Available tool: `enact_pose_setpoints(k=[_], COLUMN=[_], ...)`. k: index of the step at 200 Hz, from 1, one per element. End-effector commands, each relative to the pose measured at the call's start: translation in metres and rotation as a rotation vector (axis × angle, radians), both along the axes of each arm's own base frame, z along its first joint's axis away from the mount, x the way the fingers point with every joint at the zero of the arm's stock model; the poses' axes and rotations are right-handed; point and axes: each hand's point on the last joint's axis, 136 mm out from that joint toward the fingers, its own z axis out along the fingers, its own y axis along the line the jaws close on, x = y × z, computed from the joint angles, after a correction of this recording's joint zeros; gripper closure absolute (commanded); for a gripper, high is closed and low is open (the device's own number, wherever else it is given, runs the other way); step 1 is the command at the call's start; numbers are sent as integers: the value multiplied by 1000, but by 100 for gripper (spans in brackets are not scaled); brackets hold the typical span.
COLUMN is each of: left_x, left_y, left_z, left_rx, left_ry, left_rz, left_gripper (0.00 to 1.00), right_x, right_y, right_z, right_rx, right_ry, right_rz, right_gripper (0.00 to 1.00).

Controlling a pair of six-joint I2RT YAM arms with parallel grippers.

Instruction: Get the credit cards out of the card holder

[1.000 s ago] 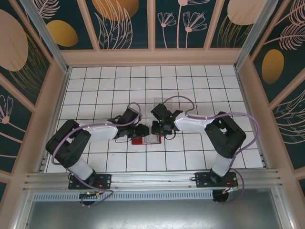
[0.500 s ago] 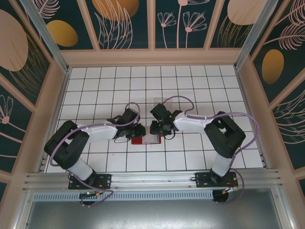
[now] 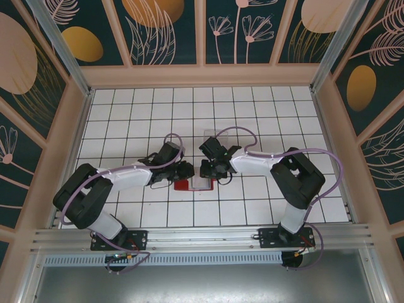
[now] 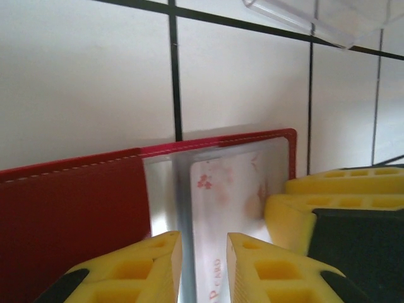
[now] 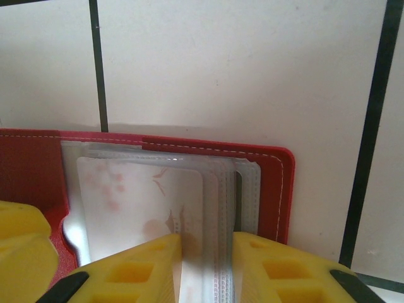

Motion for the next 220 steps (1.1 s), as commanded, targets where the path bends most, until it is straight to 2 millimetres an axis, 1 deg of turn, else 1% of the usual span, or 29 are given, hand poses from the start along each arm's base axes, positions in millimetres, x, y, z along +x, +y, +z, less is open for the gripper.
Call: enact_pose_setpoints(k=[1,25,64,133,175,220], left_x=[-4,-4,-6,-12,-14,-13], left_y=[-12,-5,3,-9,-11,-9], left_z=[4,-6,-14,-14,-19,-19], left_rx=[-110,-84,-90,-194,-197,-182], left_ry=[16,35,52,82,97,94], left_rz=[-26,-14,-9,-58,-68,-65], left_gripper=[74,75,76,78,79,85], right_x=[-15,-14,-14,-14,-14,-14], right_y=[-20,-19,-18,-15,-14,-12], right_z=[-27,-25,-24,-24,-23,-22], right_rx=[-97,-93,-90,-80,-77,-80], right_ry=[68,64,65,66,66,65], right_rz=[-15,-16,-15,-12,-11,-8], right_gripper=[73,73,73,74,75,75])
